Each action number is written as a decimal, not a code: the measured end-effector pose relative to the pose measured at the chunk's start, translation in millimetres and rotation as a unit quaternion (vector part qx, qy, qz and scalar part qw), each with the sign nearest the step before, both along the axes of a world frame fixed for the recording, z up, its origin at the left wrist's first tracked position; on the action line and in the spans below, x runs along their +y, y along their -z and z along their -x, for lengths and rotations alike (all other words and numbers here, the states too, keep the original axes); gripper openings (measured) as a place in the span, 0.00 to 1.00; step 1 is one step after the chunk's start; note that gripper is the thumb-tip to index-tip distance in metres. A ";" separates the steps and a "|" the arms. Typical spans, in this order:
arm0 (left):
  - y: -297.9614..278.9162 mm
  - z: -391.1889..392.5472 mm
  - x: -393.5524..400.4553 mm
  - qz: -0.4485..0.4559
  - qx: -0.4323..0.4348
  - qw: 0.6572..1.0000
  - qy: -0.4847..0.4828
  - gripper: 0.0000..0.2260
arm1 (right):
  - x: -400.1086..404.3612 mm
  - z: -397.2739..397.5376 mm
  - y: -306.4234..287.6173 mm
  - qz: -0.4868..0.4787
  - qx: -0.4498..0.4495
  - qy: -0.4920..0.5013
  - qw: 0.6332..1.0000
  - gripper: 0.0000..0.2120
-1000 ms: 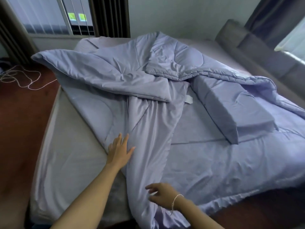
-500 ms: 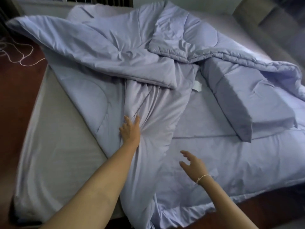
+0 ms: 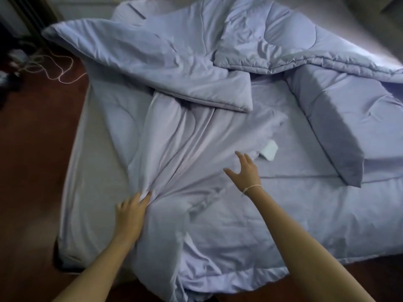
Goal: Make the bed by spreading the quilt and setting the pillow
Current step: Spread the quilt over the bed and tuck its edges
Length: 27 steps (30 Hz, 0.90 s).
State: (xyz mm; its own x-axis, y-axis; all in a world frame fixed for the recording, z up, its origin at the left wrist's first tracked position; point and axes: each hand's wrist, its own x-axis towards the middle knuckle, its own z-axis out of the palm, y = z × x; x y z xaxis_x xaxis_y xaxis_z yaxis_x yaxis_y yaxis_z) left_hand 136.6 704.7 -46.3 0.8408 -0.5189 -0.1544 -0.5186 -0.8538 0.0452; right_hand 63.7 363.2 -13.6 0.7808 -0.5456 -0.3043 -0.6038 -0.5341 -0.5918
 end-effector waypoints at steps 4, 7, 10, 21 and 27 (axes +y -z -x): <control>1.8 30.4 109.9 -0.020 -0.024 0.999 -0.044 0.25 | 13.0 -62.6 7.1 0.016 0.039 0.003 0.999 0.45; 10.8 46.6 153.4 -0.053 -0.052 0.995 -0.061 0.27 | 32.7 -97.3 25.7 -0.020 0.138 0.039 0.989 0.55; 7.5 54.1 155.4 -0.041 -0.009 0.996 -0.076 0.25 | 57.3 -93.7 56.3 0.002 0.194 0.024 0.981 0.57; -14.9 -95.2 20.1 0.045 -0.044 0.998 0.010 0.22 | 52.3 -85.0 89.4 0.042 0.200 -0.110 0.973 0.36; -9.7 -180.0 -51.4 -0.063 -0.029 0.992 -0.101 0.41 | 61.7 -64.1 102.1 0.076 0.176 -0.154 0.969 0.36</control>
